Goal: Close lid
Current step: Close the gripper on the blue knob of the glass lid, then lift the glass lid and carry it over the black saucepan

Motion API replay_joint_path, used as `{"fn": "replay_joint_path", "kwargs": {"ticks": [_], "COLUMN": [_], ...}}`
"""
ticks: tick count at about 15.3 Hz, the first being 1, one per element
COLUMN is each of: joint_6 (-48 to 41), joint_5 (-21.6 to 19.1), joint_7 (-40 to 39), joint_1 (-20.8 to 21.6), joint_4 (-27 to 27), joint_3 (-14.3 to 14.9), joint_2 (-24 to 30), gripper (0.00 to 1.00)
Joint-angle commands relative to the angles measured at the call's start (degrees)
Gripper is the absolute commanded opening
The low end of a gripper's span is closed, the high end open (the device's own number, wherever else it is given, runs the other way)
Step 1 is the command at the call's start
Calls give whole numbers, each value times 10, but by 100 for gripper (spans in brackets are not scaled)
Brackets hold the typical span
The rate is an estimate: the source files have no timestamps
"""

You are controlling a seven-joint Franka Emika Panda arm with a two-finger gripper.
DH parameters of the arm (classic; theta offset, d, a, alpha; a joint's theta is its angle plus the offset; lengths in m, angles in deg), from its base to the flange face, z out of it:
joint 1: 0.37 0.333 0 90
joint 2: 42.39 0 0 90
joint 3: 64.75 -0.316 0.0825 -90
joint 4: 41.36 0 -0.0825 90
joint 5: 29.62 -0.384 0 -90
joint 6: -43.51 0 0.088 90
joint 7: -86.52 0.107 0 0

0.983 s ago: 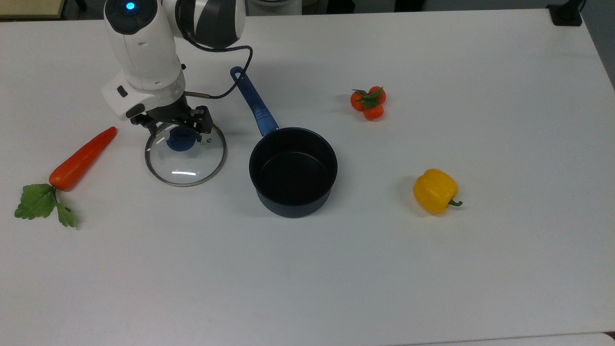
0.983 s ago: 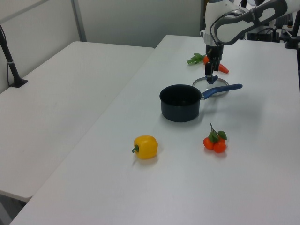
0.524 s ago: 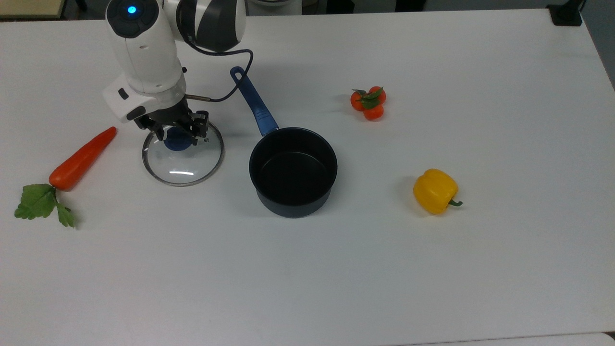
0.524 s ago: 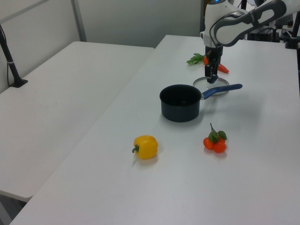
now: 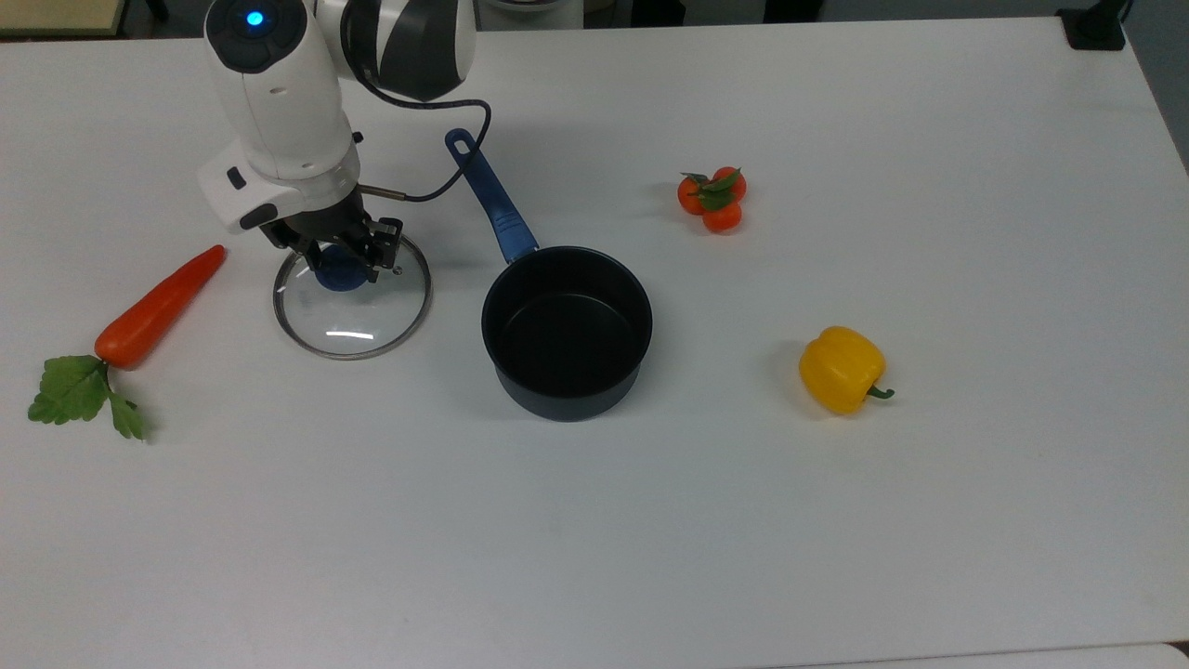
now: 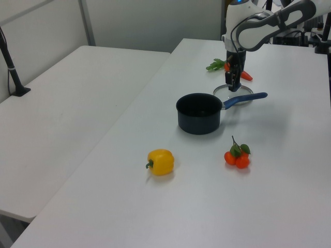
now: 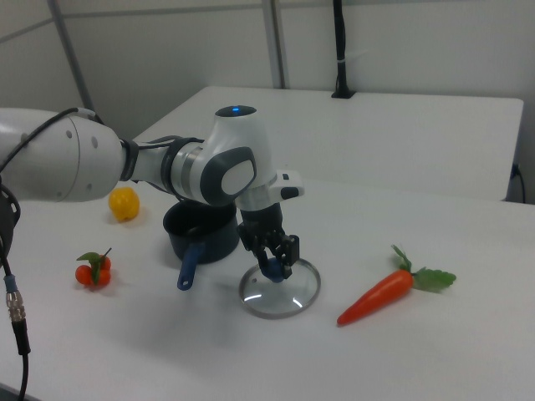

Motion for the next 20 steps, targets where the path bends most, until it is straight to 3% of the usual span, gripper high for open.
{"fn": "replay_joint_path", "kwargs": {"ticks": [1, 5, 8, 20], "joint_6": [-30, -111, -138, -129], "joint_5": [-5, -6, -6, -8], "joint_7": [18, 29, 54, 70], "joint_1": [3, 5, 46, 184], "joint_4": [6, 99, 150, 173], "joint_3": [2, -1, -2, -2], "joint_2": [25, 26, 23, 15], "gripper": [45, 45, 45, 45]}}
